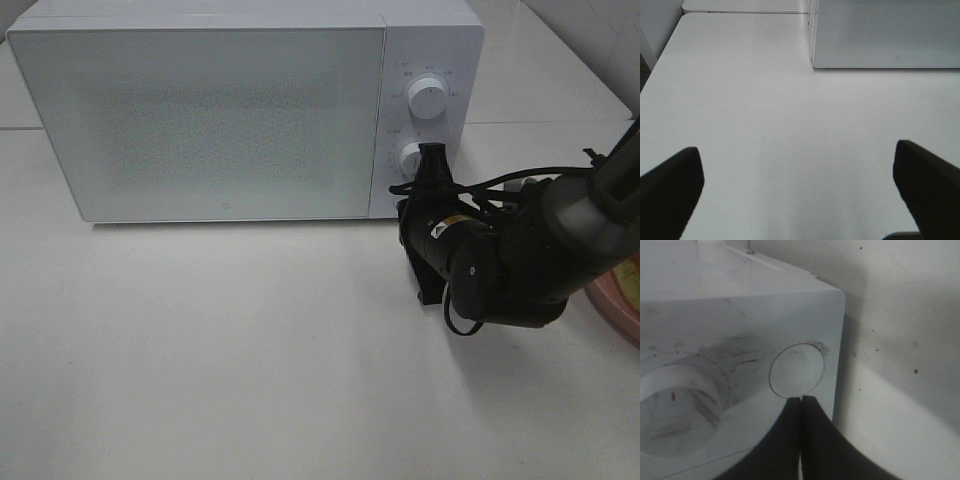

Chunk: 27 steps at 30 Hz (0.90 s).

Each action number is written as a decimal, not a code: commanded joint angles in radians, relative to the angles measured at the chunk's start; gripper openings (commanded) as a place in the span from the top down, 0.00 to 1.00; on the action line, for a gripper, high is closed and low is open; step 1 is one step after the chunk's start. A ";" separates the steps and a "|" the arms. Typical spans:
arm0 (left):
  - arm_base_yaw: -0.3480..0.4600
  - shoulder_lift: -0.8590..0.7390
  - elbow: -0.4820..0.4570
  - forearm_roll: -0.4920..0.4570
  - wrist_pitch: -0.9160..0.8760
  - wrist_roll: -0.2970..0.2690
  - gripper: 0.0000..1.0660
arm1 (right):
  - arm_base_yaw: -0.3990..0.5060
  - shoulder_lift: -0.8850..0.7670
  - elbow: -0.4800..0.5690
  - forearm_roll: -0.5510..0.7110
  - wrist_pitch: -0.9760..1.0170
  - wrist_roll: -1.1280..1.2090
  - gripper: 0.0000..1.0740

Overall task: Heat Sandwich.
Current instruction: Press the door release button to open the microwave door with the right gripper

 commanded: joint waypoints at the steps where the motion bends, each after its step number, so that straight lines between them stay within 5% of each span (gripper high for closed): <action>1: 0.002 -0.026 0.000 -0.001 0.001 -0.006 0.08 | -0.017 -0.003 -0.030 -0.013 0.018 -0.010 1.00; 27: 0.002 -0.020 0.000 -0.001 0.001 -0.006 0.08 | -0.071 0.050 -0.128 -0.033 -0.047 0.005 1.00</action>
